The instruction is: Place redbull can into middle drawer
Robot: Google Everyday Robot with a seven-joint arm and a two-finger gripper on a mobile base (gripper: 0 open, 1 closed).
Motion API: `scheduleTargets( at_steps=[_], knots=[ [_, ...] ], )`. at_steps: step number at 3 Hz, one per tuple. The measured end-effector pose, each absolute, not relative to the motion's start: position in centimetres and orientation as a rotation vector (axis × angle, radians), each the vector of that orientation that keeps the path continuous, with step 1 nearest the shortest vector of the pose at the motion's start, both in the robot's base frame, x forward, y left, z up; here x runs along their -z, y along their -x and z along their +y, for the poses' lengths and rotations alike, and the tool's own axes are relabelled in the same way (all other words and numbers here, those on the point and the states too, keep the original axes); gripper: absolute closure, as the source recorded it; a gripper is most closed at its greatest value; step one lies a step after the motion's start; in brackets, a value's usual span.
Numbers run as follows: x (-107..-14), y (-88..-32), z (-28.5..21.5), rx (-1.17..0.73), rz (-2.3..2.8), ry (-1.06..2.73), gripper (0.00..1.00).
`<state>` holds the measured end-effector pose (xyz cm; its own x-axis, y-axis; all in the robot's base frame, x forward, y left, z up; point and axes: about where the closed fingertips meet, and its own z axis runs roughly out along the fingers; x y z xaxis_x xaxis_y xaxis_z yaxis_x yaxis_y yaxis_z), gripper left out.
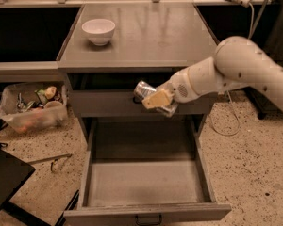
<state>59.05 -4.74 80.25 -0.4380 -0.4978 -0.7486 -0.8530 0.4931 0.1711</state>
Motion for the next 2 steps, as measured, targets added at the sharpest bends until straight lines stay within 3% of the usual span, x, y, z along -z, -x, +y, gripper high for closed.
scheduleTargets(
  at_steps=[2],
  knots=[
    [-64.1,-55.8,-4.9,-0.691,2.278,1.019,1.00]
  ],
)
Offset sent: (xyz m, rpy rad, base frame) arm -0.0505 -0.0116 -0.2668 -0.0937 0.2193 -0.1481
